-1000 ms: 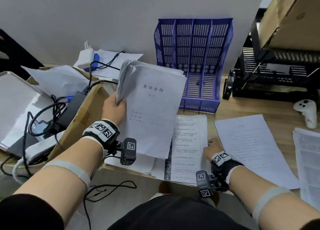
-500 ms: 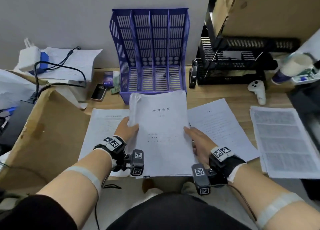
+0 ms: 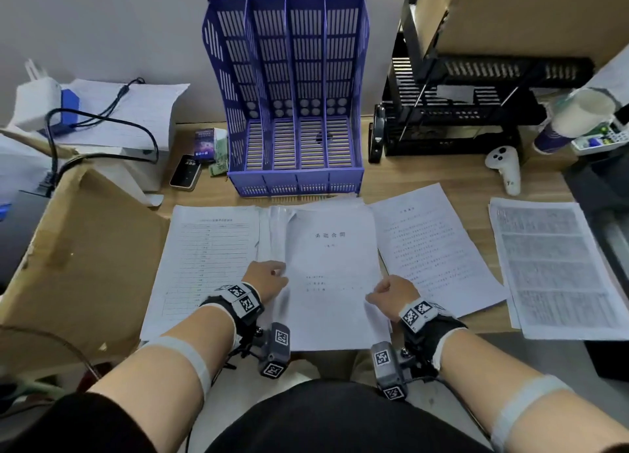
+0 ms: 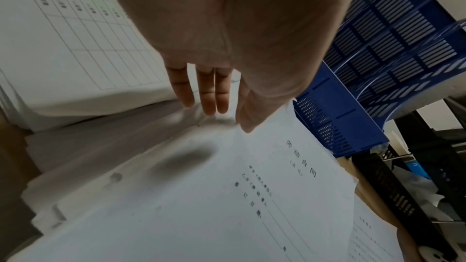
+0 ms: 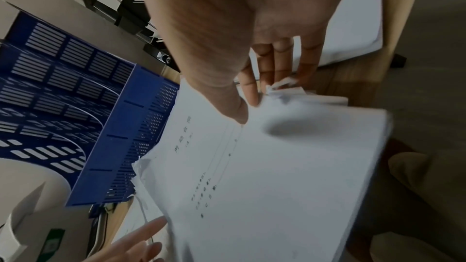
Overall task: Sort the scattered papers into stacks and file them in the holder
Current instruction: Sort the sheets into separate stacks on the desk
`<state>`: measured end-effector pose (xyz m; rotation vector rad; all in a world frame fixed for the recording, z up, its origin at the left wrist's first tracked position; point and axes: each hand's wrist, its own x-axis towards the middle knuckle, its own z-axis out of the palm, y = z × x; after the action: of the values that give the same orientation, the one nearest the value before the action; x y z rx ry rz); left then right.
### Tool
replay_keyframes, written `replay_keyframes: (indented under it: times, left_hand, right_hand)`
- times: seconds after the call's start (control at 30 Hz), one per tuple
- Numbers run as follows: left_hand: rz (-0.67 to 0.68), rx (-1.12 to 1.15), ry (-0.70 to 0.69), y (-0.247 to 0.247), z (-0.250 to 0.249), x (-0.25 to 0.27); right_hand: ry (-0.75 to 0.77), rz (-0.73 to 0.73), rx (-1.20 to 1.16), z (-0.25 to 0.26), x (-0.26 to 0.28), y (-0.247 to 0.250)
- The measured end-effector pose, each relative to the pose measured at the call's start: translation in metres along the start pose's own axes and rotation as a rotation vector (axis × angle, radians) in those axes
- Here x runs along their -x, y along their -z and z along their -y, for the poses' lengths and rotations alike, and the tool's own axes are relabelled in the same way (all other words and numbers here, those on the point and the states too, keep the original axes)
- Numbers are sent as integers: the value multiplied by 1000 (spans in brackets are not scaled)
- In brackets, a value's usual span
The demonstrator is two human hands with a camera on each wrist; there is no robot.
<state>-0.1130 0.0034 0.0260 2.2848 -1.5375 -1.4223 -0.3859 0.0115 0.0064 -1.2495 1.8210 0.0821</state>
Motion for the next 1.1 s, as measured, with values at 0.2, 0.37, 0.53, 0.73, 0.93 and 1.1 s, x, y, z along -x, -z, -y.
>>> replay_keyframes:
  times: [0.2,0.37,0.53,0.73,0.93,1.1]
  left_hand:
    - [47,43,1,-10,-5,4]
    - [32,97,-47,-15,-10,4]
    - [38,227,-35,-24,-20,0]
    - [84,281,6,-33,-36,-3]
    - [189,318,-21,-44,-57,-3]
    - [156,479,-17,-51,-83,-9]
  right_hand:
    - [-53,-66,-66,-10,2,3]
    - [-12,-145,-3,-20,0,13]
    - [7,-226,-103,-30,1,22]
    - [66,-319,-249,-32,2,32]
    - [22,-45,-325,-39,4,52]
    - [-23,-271,-236,-64,4,88]
